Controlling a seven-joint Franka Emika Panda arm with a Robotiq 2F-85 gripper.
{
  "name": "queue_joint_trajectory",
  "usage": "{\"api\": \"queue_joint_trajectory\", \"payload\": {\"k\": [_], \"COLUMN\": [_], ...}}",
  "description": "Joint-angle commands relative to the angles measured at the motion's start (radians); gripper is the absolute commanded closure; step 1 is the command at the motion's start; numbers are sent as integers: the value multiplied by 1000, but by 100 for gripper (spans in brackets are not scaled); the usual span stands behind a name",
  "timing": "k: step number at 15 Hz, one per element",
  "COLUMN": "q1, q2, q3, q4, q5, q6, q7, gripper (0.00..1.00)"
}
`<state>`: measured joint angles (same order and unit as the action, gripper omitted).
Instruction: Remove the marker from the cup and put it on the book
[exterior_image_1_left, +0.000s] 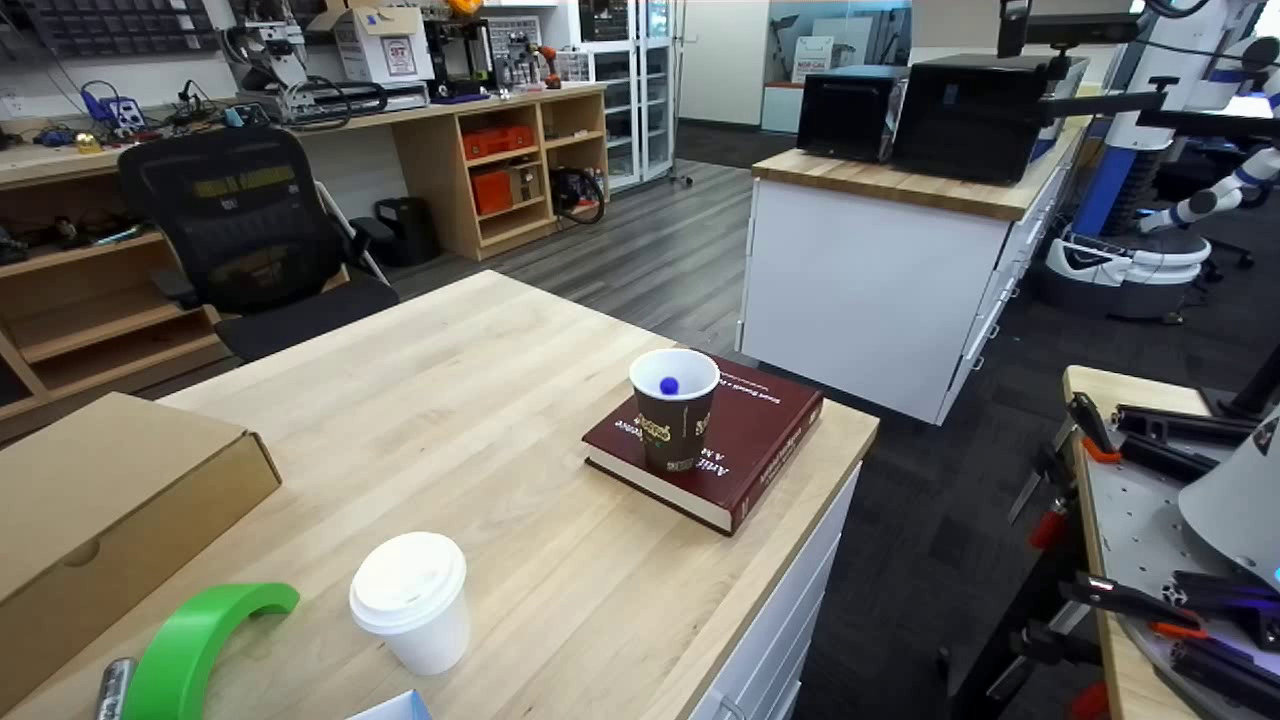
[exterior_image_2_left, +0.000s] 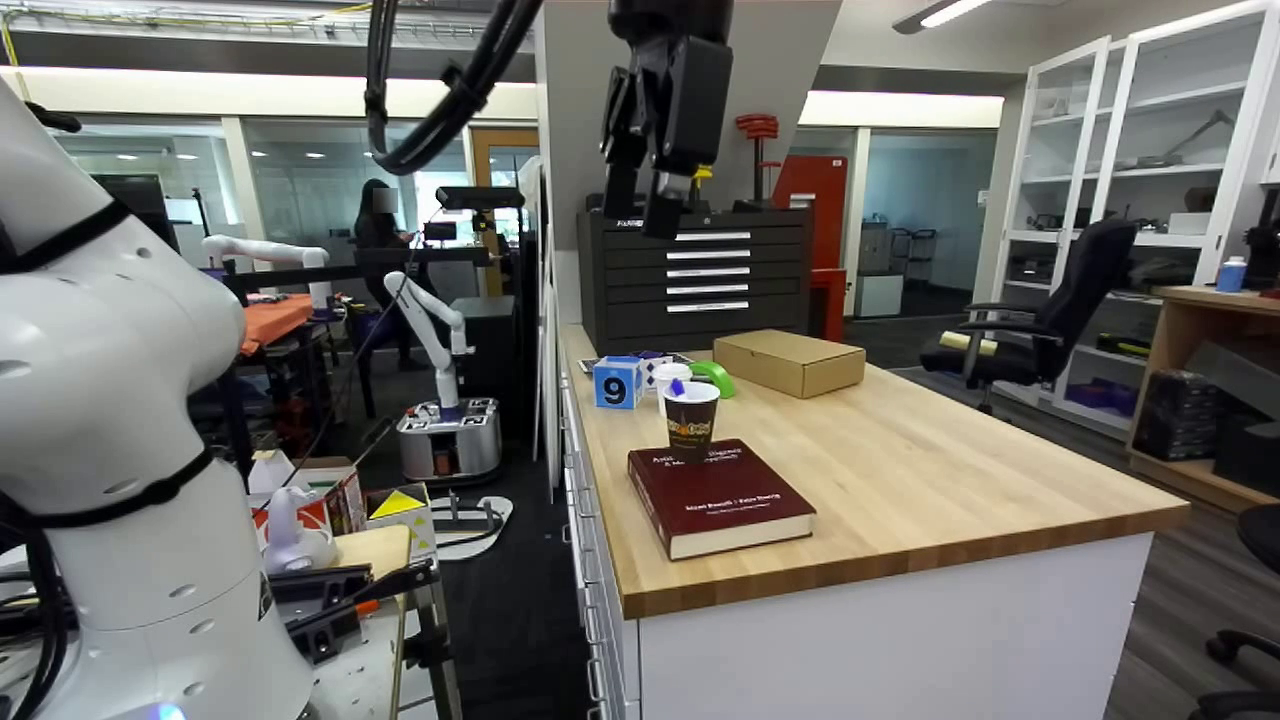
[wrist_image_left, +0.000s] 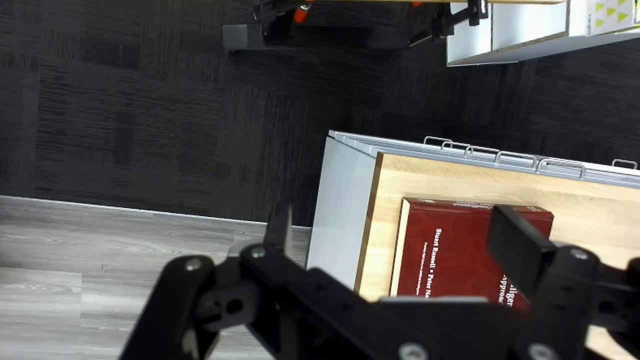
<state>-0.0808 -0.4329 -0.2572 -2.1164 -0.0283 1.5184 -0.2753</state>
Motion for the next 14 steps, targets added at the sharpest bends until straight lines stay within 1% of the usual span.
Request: {"api": "queue_joint_trajectory", "payload": {"k": [1,9,14], "q1": [-17,-16,-8], "q2": [3,3,-13], "q3": [13,16,50], "q4": [2,0,-27], "q5": [5,2,-12], "q6": [-1,1,76], "q7": [-6,-8,11], "gripper": [0,0,0]}}
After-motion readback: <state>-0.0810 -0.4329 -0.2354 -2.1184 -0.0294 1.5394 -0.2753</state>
